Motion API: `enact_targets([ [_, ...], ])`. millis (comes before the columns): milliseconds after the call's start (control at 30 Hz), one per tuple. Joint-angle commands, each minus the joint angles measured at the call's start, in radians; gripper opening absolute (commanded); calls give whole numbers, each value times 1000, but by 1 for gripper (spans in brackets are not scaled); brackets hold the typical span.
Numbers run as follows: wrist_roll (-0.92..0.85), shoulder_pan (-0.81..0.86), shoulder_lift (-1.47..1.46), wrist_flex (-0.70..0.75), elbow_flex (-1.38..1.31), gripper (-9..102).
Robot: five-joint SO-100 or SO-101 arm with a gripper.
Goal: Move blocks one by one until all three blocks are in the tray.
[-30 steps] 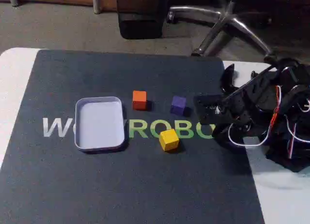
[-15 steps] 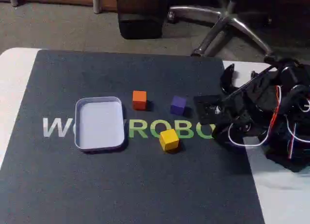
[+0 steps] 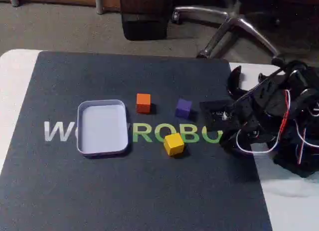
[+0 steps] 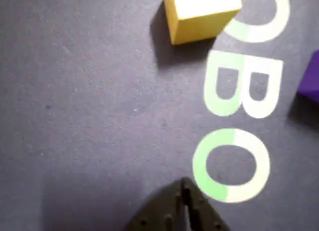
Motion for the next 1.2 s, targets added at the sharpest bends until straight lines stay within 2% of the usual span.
enact_targets([
  [0, -20, 25, 2, -8, -6, -7],
  [433, -17, 37, 2, -109, -6, -7],
  [667, -12, 97, 0, -183, -66, -8],
  [733, -26, 114, 0, -144, -129, -8],
  [967, -83, 127, 0, 190, -439, -8],
  [1167, -77, 103, -97, 233, -537, -8],
])
